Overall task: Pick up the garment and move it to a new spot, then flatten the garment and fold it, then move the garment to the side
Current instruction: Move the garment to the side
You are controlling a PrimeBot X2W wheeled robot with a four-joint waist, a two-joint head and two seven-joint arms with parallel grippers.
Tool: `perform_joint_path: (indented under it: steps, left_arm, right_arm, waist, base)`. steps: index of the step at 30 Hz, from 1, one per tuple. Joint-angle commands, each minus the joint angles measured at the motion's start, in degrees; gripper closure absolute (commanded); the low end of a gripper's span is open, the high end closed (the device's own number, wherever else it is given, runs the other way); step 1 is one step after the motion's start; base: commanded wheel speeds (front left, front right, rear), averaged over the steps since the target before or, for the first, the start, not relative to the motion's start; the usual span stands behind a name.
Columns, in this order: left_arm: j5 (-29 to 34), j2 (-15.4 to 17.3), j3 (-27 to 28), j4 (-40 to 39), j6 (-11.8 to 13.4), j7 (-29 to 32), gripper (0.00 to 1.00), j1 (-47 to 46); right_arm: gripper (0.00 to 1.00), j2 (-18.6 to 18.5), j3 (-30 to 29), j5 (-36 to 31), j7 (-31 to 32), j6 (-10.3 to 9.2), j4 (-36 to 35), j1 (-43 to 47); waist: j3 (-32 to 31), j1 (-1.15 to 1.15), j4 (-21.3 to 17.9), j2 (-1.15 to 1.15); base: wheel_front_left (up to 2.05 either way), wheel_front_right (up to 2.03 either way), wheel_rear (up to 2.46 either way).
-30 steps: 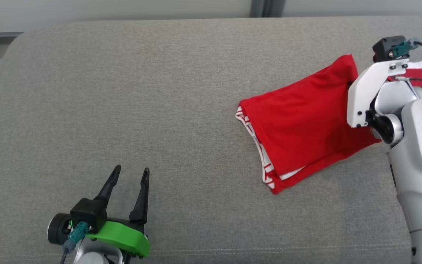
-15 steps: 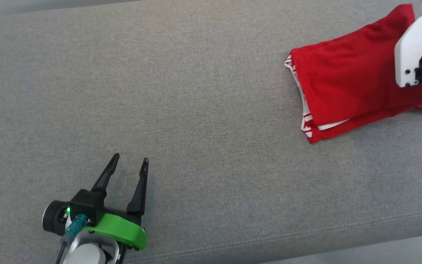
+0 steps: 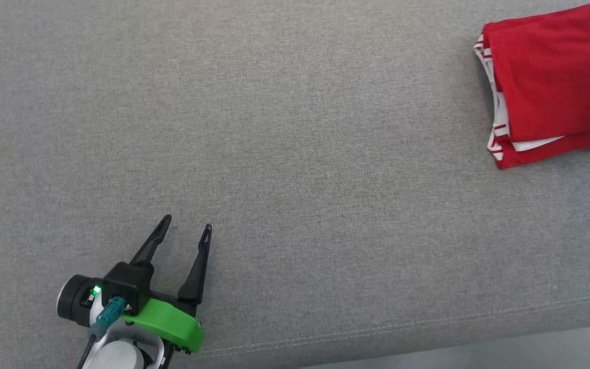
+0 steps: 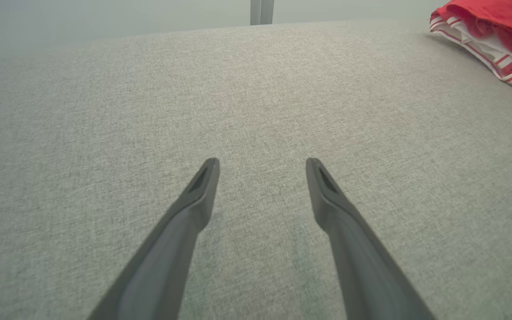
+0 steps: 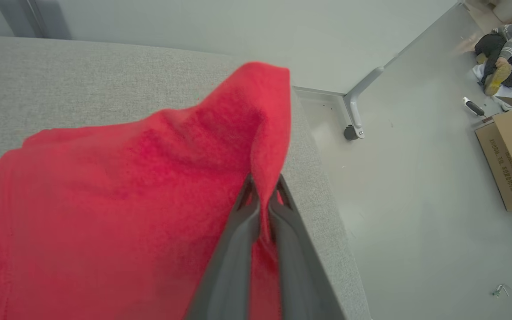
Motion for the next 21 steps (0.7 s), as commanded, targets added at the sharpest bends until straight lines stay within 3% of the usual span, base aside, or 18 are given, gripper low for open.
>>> perform_joint_path:
  steps: [1,8,9,10,11,12,21]
  left_arm:
    - [0.46,0.78,-0.05,-0.46,-0.12,0.33,0.0,-0.77]
    - [1.09,1.86,-0.35,-2.62,0.24,1.6,0.0,-1.64]
    - [1.15,2.11,-0.31,-2.91,0.32,1.7,0.0,-1.71]
    - [1.2,2.23,-0.29,-3.18,0.36,1.88,0.0,-1.95]
    - [1.22,2.28,-0.33,-3.42,0.43,2.03,0.0,-2.16]
    - [1.3,2.35,-0.37,-3.57,0.48,2.1,0.0,-2.3]
    - [1.66,2.16,-0.49,-3.68,1.02,1.0,0.0,-3.57]
  right_arm:
    - [1.0,-0.94,-1.28,-2.14,-1.44,-0.09,0.82,-0.11]
    - [1.0,-1.21,-7.6,-8.36,-6.98,-0.08,3.97,0.62]
    - [0.89,-0.93,-8.32,-9.15,-7.59,-0.08,4.51,0.91]
    - [0.63,-0.71,-8.82,-9.82,-8.44,-0.08,4.79,0.97]
    - [0.05,-0.8,-9.85,-10.65,-8.68,-0.09,5.31,0.97]
    - [0.0,-0.99,-9.71,-12.03,-9.62,-0.09,5.45,1.2]
    - [0.0,0.49,-10.71,-15.09,-18.65,-0.1,6.43,-0.3]
  waist:
    - [1.48,0.0,1.48,0.0]
    - [4.16,0.0,3.69,0.0]
    - [4.62,0.0,3.92,0.0]
    - [5.04,0.0,4.12,0.0]
    - [5.39,0.0,4.28,0.0]
    - [5.67,0.0,4.45,0.0]
    - [5.88,0.0,4.11,0.0]
  base:
    - [0.0,0.0,0.0]
    - [0.0,0.0,0.0]
    - [0.0,0.0,0.0]
    - [0.0,0.0,0.0]
    - [0.0,0.0,0.0]
    - [0.0,0.0,0.0]
    - [0.0,0.0,0.0]
